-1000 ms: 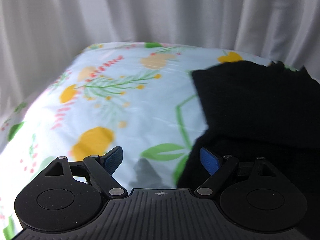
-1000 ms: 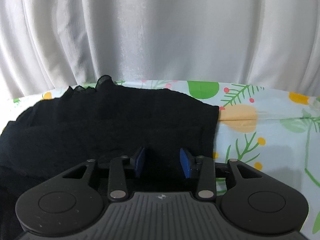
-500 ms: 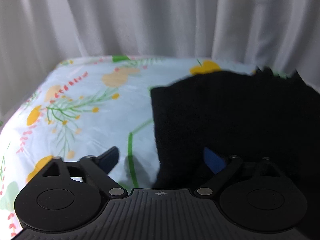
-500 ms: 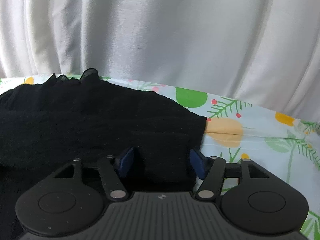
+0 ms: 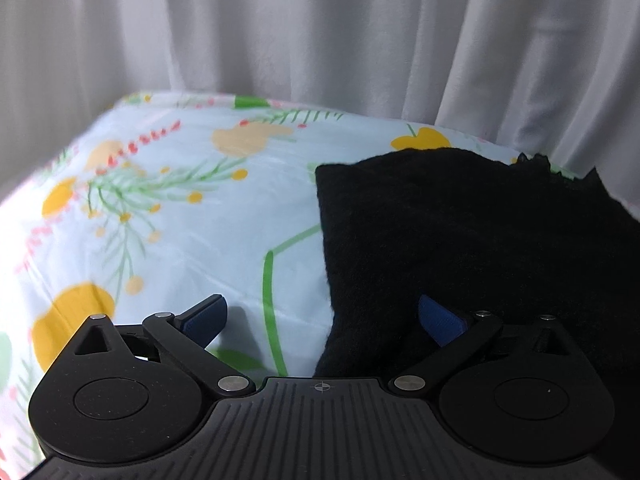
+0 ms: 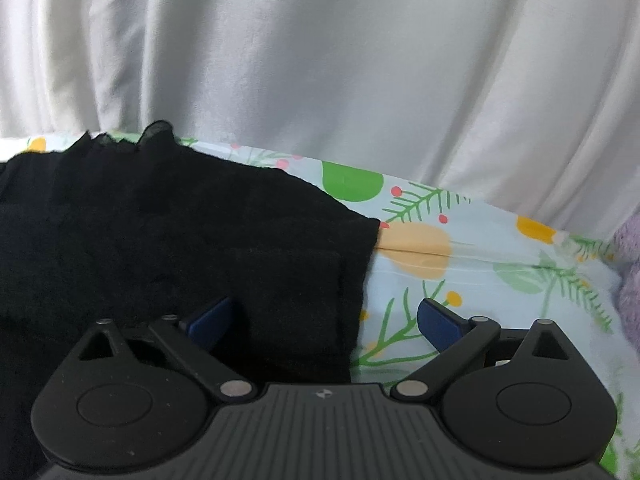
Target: Fold small clothes
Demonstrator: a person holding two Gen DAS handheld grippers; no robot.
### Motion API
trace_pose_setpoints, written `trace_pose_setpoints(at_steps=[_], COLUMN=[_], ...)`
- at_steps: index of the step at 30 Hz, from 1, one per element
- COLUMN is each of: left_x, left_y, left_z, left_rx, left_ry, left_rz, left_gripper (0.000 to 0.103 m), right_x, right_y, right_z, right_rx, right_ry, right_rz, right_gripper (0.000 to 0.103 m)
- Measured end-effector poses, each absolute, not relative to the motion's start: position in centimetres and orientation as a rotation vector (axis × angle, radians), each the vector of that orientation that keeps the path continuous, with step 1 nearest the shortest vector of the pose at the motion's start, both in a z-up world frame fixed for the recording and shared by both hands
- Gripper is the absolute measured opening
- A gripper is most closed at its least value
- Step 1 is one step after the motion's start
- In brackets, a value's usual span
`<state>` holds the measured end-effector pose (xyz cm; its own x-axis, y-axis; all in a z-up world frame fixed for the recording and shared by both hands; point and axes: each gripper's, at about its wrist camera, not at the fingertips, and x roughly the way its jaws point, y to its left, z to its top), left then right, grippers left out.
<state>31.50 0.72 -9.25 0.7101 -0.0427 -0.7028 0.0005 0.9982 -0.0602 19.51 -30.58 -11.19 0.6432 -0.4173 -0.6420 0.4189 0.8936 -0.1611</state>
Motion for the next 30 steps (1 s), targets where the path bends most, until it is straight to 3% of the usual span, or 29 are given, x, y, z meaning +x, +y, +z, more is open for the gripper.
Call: trace_pose_setpoints(at_steps=[3, 7, 12, 13, 17, 19, 27, 30], left_x=[31.3, 29.4, 30.4, 30.6, 31.7, 32.3, 32.8, 32.9], left_y=[1.6, 1.4, -2.1, -2.6, -2.6, -2.1, -2.1, -1.7], left_z=[-8.7, -6.3, -6.4, -7.0, -8.7, -8.7, -8.9, -8.8], left_rx=[-0.073, -0.076, 0.029, 0.059, 0.044, 0.02, 0.017, -0.008], left_ry=[0.814, 0.669, 0.719, 0.727, 0.779, 0.796, 0.805, 0.827], left_rz=[-0.012, -0.027, -0.157, -0.16, -0.164, -0.168, -0.174, -0.185], left_gripper=[0.103, 0.103, 0.103, 0.103, 0.103, 0.103, 0.103, 0.103], right_x=[18.6, 16.1, 18.8, 19.0, 20.4, 20.3, 21.4, 21.8], right_y=[-30.2, -30.2, -28.3, -27.9, -29.2, -30.0, -31.2, -30.9], right_z=[-9.5, -6.6, -8.2, -8.7, -10.7, -10.7, -11.2, -11.3], right_rx=[-0.023, 0.183, 0.28, 0.268, 0.246, 0.218, 0.113, 0.065], right_ry=[0.692, 0.484, 0.631, 0.625, 0.699, 0.679, 0.703, 0.702], right_rz=[-0.477, -0.267, -0.149, -0.155, -0.272, -0.297, -0.365, -0.37], right_gripper=[0.099, 0.099, 0.097, 0.092, 0.047, 0.037, 0.037, 0.043])
